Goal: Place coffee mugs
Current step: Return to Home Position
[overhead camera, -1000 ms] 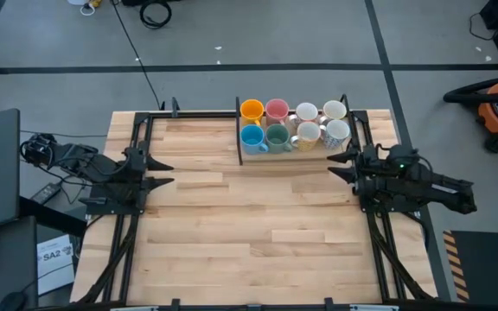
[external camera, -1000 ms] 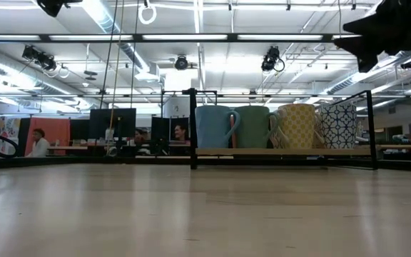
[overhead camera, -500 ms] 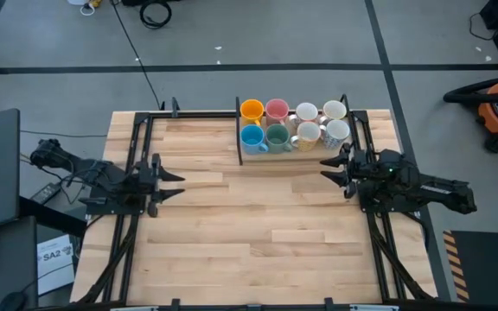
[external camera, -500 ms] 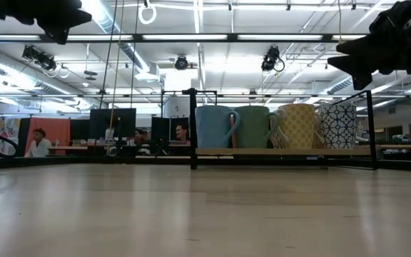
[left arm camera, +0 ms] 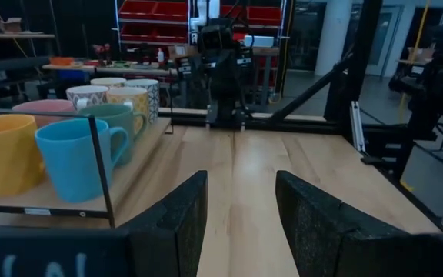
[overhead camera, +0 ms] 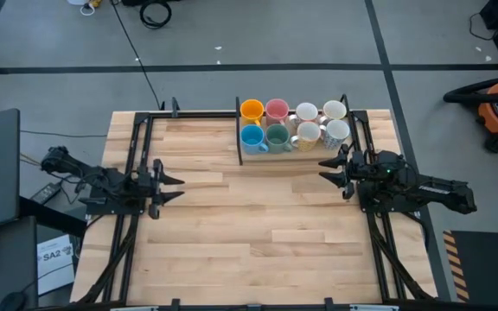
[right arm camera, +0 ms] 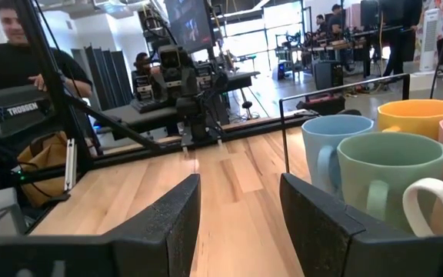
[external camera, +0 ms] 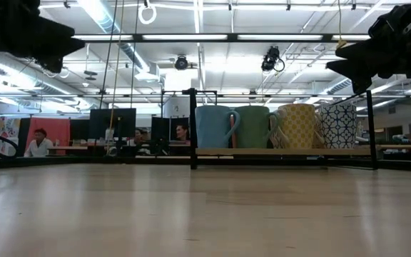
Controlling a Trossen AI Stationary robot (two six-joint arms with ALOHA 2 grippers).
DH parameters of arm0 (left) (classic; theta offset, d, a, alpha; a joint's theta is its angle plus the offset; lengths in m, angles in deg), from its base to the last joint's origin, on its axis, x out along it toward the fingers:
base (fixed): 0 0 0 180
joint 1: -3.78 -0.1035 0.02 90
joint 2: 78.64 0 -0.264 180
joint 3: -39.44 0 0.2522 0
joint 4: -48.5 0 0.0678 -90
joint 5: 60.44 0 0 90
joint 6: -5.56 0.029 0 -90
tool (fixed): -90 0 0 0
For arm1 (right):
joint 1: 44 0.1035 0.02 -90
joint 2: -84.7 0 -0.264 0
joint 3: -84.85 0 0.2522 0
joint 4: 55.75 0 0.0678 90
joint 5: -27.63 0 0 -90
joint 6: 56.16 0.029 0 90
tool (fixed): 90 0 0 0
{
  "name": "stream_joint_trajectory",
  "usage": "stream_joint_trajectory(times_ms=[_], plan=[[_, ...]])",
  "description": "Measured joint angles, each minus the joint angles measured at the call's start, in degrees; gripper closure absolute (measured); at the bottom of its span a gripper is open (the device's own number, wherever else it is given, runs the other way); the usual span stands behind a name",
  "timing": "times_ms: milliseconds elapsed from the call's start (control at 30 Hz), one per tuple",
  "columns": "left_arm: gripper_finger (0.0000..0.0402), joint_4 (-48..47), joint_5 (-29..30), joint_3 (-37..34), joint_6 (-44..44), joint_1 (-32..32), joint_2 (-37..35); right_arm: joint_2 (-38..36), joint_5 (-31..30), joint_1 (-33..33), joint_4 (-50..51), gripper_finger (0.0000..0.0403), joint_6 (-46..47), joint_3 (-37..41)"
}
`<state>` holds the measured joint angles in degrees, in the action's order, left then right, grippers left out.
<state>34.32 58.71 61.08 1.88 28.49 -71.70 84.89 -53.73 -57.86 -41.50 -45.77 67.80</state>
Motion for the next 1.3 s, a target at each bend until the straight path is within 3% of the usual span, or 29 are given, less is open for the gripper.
stream_joint_trajectory(times_ms=[367, 900, 1133, 1300], plan=[[0.0241, -0.3, -1.1, -4.5, 0.8, -0.1, -6.5, 0.0, 0.0, 0.0, -3.3, 0.0218, -0.1, 2.9], [0.0241, -2.9, -1.9, -4.6, 3.0, -0.2, -6.7, 0.2, 0.0, 0.0, -3.0, 0.0218, 0.0, 2.9], [0.0241, -3.7, 0.3, -4.5, 4.4, -0.2, -6.7, 0.2, 0.0, 0.0, -3.0, 0.0218, 1.2, 2.9], [0.0241, -3.7, 0.9, -4.5, 5.0, -2.8, -6.7, 0.2, 0.0, 0.0, -3.0, 0.0218, 2.5, 2.9]])
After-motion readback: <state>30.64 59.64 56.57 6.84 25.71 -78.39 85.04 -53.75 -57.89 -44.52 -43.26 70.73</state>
